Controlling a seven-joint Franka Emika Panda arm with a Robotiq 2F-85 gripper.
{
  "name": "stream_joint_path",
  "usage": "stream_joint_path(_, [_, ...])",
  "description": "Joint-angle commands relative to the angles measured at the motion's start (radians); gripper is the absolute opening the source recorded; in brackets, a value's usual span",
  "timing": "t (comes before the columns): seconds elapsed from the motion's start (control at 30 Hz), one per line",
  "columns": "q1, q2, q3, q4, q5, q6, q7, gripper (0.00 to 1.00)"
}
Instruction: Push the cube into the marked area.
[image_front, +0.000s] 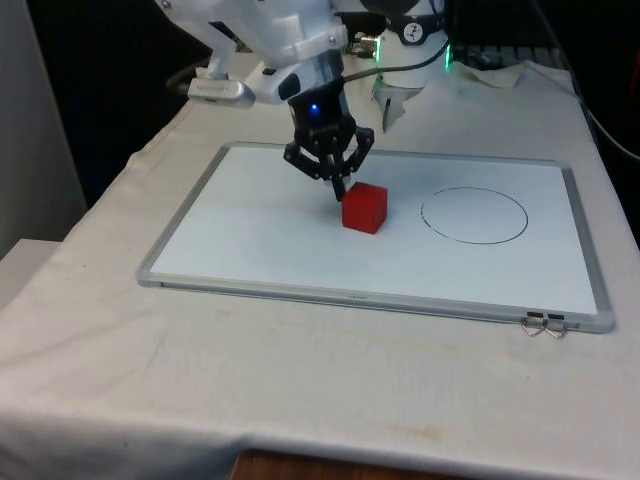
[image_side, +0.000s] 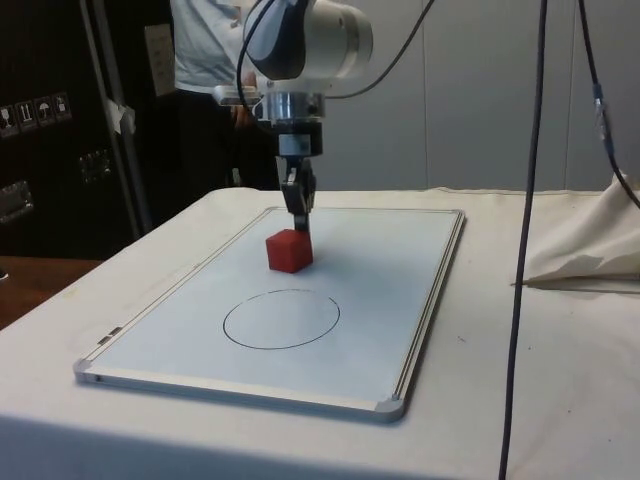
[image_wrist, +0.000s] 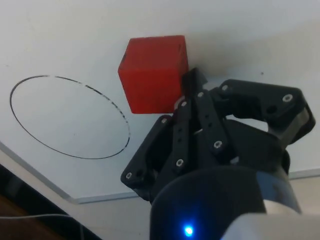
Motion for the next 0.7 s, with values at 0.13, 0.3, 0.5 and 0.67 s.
stream_joint_path(0.13, [0.006, 0.021, 0.015, 0.034, 0.001, -0.004, 0.019, 0.00])
stream_joint_path(0.3, [0.005, 0.037, 0.031, 0.062, 0.002, -0.006, 0.018, 0.00])
stream_joint_path(0.5, [0.005, 0.044, 0.048, 0.077, 0.000, -0.001, 0.015, 0.00])
stream_joint_path(0.67, [0.012, 0.043, 0.066, 0.078, 0.000, -0.003, 0.023, 0.00])
